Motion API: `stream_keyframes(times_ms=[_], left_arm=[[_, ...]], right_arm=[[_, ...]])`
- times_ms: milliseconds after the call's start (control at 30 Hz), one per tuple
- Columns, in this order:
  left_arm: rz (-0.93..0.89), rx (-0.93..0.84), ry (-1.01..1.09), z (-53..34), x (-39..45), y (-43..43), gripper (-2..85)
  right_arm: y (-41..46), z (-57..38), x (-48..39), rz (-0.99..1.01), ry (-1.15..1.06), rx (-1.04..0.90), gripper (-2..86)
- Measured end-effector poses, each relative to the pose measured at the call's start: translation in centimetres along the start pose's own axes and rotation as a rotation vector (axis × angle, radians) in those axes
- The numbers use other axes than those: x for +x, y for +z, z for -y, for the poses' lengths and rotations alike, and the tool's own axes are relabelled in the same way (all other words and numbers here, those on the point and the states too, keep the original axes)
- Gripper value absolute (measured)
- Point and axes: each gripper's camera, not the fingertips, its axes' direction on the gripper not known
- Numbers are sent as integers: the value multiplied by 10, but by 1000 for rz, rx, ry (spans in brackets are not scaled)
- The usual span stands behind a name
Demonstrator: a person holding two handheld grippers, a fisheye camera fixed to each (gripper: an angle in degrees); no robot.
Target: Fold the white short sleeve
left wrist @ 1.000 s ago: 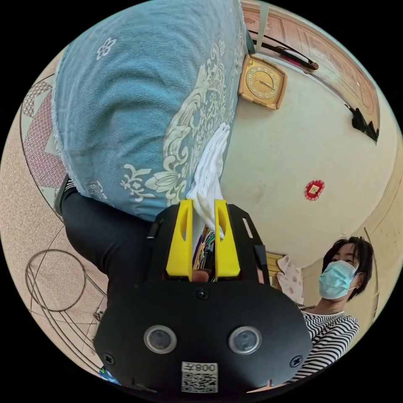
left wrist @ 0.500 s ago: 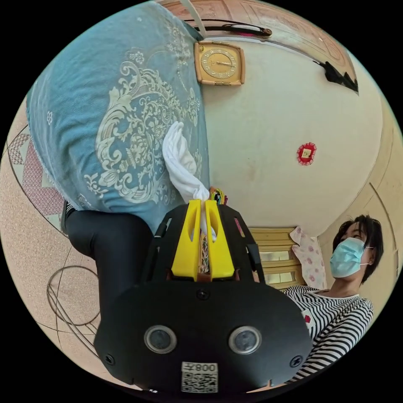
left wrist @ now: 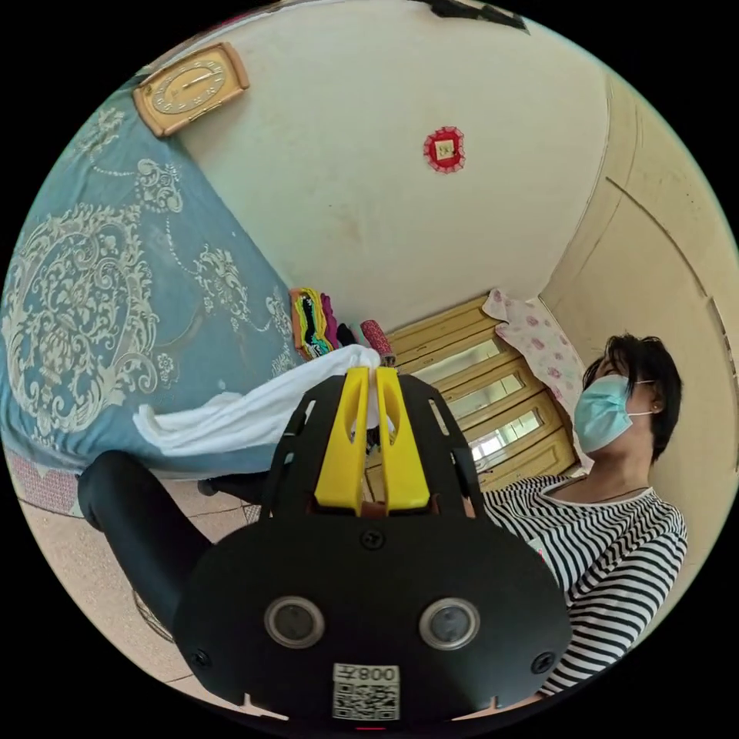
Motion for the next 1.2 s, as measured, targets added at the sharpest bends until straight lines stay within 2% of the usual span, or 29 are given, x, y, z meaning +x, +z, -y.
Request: stream_keyframes(times_ms=[333, 533, 767, 1000, 1200], left_arm=[[-54, -157, 143, 170, 87, 135, 17], [-60, -219, 200, 278, 137, 232, 16], [-150, -293, 283, 356, 208, 345, 17], [-190, -406, 112, 380, 212, 421, 17], [-164, -432, 171, 444, 254, 453, 17]], right_arm=[[-221, -47, 112, -82, -88, 250, 15], [-359, -27, 174, -180, -123, 317, 16], [-513, -44, 203, -431, -215, 371, 17], [-601, -103, 312, -461, -105, 418, 16], [-642, -115, 388, -458, -101, 404, 16]])
